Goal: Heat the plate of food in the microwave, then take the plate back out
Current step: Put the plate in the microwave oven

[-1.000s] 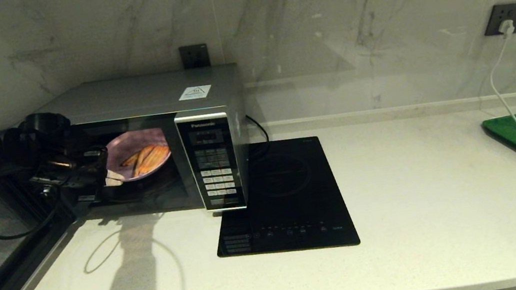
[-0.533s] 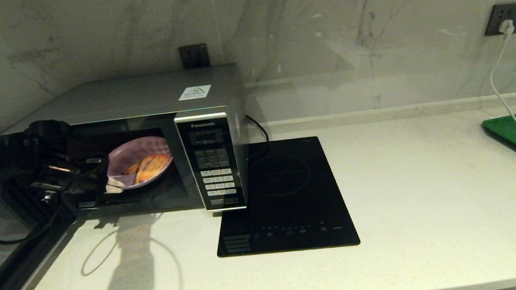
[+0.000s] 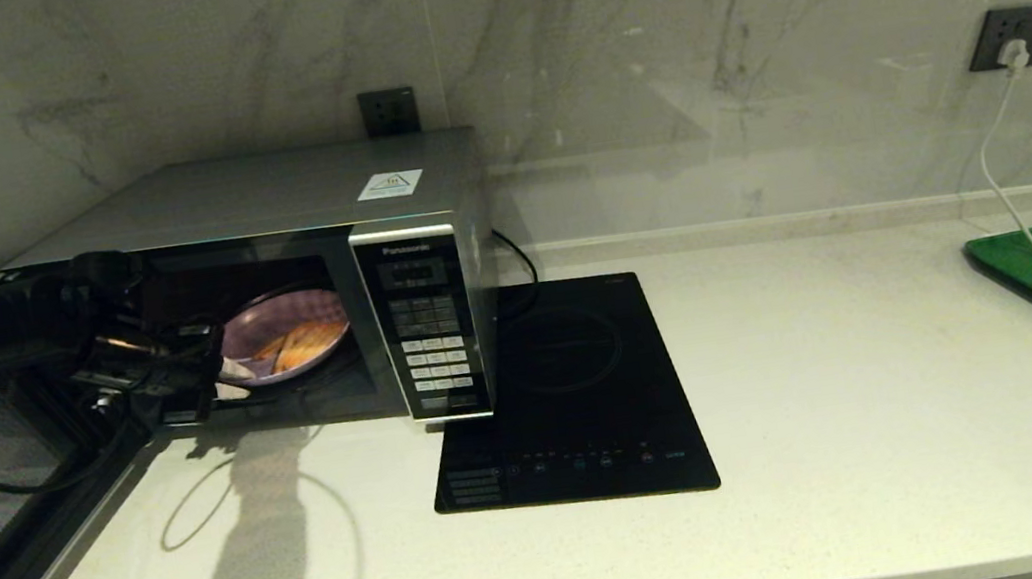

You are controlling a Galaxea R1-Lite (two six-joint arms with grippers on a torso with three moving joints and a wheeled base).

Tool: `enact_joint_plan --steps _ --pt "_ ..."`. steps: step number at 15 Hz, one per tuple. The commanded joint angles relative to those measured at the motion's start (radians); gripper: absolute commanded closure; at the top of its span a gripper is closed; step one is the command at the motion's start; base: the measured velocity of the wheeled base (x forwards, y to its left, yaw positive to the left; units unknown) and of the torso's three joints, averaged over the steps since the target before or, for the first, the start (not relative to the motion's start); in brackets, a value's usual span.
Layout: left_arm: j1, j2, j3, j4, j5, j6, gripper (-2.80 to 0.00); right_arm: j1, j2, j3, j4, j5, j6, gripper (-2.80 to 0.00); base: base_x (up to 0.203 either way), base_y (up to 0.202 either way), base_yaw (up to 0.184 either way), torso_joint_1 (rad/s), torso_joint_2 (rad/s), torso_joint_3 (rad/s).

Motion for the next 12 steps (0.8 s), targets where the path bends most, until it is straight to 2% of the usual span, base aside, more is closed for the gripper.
enact_joint_plan --steps 1,8,12 --pt "0.0 0.004 0.001 0.005 -0.001 -0.006 -2.8 0.0 0.0 0.0 0.0 0.0 0.001 0.0 0.0 0.0 0.0 0.0 0.0 0.0" --pt "0.003 -0.065 0.005 0.034 -0.002 -0.014 -2.8 0.0 0.0 0.0 0.0 0.0 0.001 0.0 0.0 0.0 0.0 0.0 0.0 0.0" --pt "0.004 -0.134 0.005 0.047 0.0 0.016 -2.8 0.0 0.0 0.0 0.0 0.0 0.001 0.0 0.0 0.0 0.0 0.0 0.0 0.0"
